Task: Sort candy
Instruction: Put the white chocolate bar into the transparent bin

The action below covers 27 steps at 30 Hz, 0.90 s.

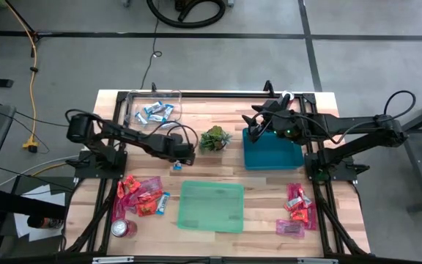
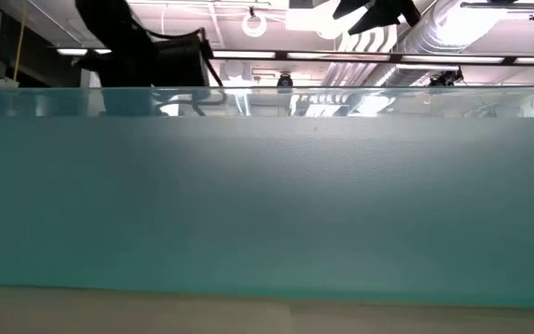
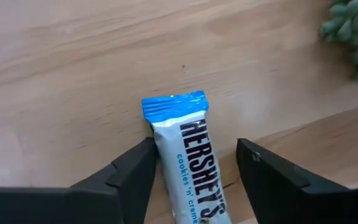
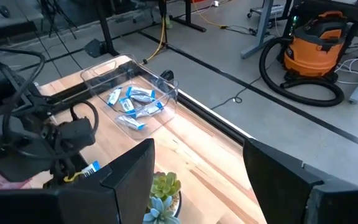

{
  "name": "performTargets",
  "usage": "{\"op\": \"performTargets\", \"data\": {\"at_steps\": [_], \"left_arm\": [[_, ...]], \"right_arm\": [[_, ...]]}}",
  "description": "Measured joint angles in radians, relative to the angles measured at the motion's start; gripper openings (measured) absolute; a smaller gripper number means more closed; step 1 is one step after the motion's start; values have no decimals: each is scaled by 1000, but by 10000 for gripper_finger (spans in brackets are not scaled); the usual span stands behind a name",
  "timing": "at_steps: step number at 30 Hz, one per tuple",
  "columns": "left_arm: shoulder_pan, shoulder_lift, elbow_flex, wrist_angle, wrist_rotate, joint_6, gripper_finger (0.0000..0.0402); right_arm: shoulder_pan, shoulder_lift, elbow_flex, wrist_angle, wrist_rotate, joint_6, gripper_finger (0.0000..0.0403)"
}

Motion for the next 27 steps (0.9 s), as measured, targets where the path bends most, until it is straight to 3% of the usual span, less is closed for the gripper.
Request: {"op": "performTargets", "data": {"at_steps": [3,7,12,15,22,27], "left_arm": [[0,13,11,-32,1,27,151],[0,6,11,-52,9,71,45],[8,-80,0,-82,44,102,41],[16,-187,3,-40,12,153,1],[31,-447,5,34,-94,296,5],[33,-548,5,3,-141,310,3]], "right_arm": [[0,0,0,-1,0,0,240],[0,0,0,-3,0,0,240],[0,0,0,-3,0,0,240],[0,0,0,-3,0,-1,240],[0,0,0,-3,-22,-1,240],[0,1,0,5,-72,21,240]]}}
